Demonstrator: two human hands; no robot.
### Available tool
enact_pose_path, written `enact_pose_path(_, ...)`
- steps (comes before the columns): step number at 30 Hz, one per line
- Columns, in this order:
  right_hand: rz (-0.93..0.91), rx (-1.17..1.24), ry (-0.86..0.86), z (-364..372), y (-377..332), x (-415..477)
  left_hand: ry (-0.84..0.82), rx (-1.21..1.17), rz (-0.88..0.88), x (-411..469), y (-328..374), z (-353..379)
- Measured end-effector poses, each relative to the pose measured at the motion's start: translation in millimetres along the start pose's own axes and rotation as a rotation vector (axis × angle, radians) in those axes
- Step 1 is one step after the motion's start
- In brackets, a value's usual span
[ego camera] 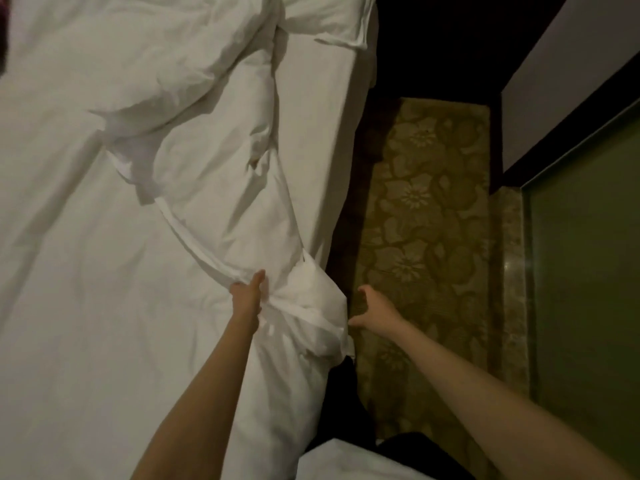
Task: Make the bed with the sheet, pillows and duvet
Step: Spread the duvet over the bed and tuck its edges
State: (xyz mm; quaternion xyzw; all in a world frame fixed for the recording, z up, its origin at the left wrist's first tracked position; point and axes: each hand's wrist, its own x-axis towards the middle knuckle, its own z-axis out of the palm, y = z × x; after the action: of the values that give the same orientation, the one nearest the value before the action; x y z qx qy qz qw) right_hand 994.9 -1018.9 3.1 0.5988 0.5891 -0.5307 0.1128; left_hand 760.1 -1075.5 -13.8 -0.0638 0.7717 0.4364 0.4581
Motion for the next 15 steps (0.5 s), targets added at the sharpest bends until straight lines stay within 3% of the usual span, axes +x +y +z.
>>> enact_pose_path(4,-0.058,-0.227,-0.124,15,-38,45,0.106,-0.071,0.106,40,24,7)
enact_pose_path(9,-0.196,-0.345,-0.226,39,-94,87,0.068,0.041,0.16,75,38,16)
enact_pose_path(11,-0.23,-0.356,-0.196,49,-105,94,0.014,0.203,0.193,74,46,23)
enact_pose_path(15,-0.282,-0.294,0.026,44,-112,87,-0.087,0.404,0.389,48,78,53)
